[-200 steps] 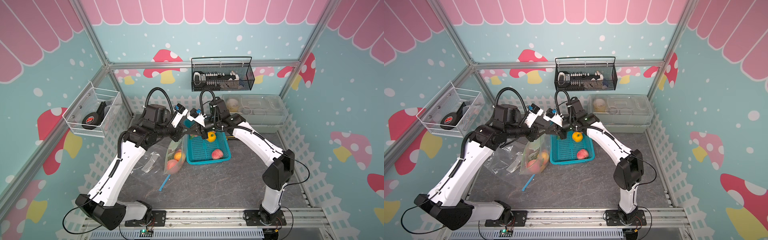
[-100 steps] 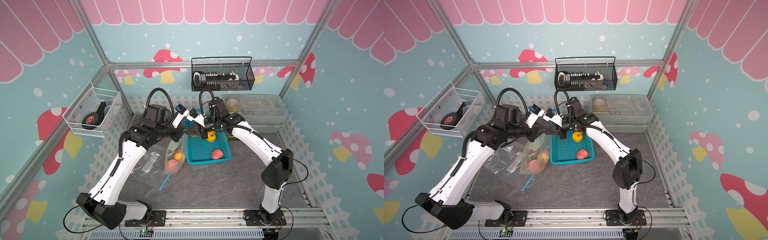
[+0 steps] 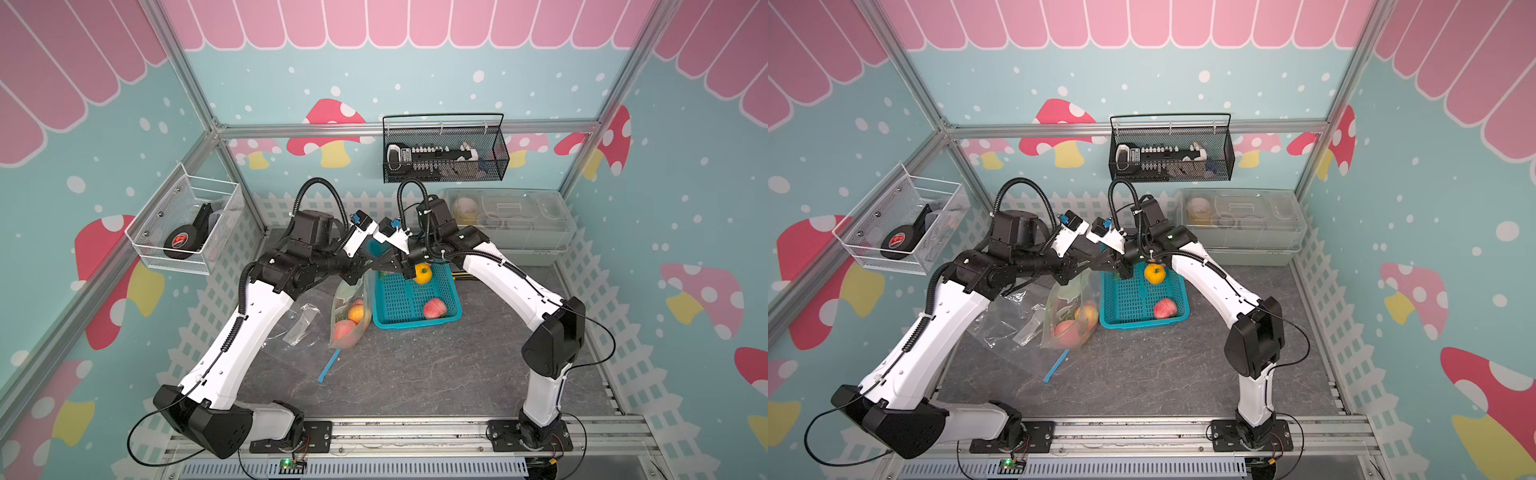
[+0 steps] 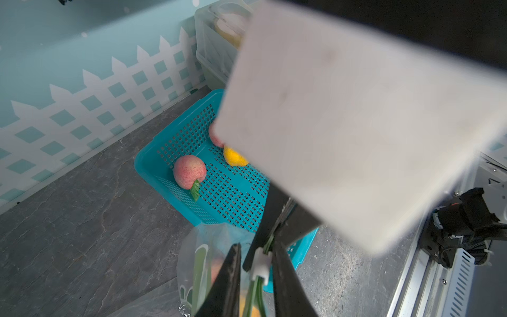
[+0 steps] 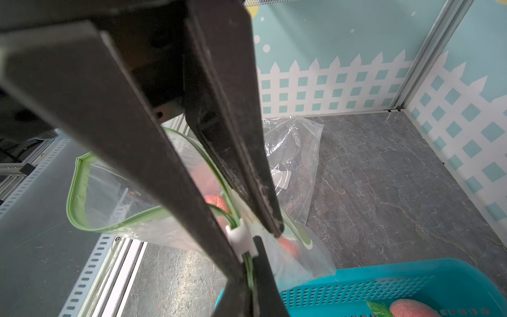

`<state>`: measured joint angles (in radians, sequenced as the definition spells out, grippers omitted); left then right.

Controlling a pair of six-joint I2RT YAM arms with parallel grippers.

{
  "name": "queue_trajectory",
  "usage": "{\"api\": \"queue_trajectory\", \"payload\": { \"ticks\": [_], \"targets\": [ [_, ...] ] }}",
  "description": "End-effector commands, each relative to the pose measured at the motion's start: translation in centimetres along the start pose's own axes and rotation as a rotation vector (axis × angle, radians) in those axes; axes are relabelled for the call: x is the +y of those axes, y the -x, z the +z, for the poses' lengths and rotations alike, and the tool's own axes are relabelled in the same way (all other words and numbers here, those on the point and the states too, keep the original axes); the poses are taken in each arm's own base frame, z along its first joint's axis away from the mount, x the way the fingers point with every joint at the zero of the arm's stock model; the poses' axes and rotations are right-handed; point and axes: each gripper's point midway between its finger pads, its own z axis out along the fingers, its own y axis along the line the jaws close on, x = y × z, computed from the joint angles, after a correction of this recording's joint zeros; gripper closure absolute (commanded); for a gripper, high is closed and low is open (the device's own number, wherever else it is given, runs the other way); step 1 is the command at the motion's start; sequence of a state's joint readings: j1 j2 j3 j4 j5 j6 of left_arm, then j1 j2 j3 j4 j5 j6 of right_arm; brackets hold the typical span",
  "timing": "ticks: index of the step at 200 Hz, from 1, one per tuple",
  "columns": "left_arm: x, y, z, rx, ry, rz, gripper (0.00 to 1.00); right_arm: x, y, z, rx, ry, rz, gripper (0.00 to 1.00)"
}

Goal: Place the peach in a zip-top bag and seal the zipper
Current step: Zip the zipper on the zipper food storage bag.

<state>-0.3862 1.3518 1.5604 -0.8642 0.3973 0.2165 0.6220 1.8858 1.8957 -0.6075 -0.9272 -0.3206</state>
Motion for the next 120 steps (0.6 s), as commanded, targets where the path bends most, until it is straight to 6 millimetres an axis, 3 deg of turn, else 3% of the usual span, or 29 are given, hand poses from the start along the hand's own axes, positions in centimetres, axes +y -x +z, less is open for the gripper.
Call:
{"api": "queue_trajectory", "payload": {
  "ticks": [1, 20, 61, 120],
  "targets": [
    [0.0, -1.3, 0.0, 0.036, -0.005, 0.011, 0.78, 0.6, 1.3, -0.2, -0.028, 0.029, -0.042, 1.0],
    [-0.1, -1.4, 0.0, 0.037, -0.009, 0.012, 0.79, 0.6, 1.3, -0.2, -0.029, 0.028, -0.041, 1.0],
    [-0.2, -1.3, -0.2, 0.032, -0.018, 0.008, 0.99, 0.5, 1.4, -0.2, -0.028, 0.025, -0.039, 1.0],
    [-0.2, -1.0, -1.3, 0.003, -0.014, 0.006, 0.99, -0.8, 1.2, -0.2, -0.009, -0.049, -0.006, 1.0]
  ]
}}
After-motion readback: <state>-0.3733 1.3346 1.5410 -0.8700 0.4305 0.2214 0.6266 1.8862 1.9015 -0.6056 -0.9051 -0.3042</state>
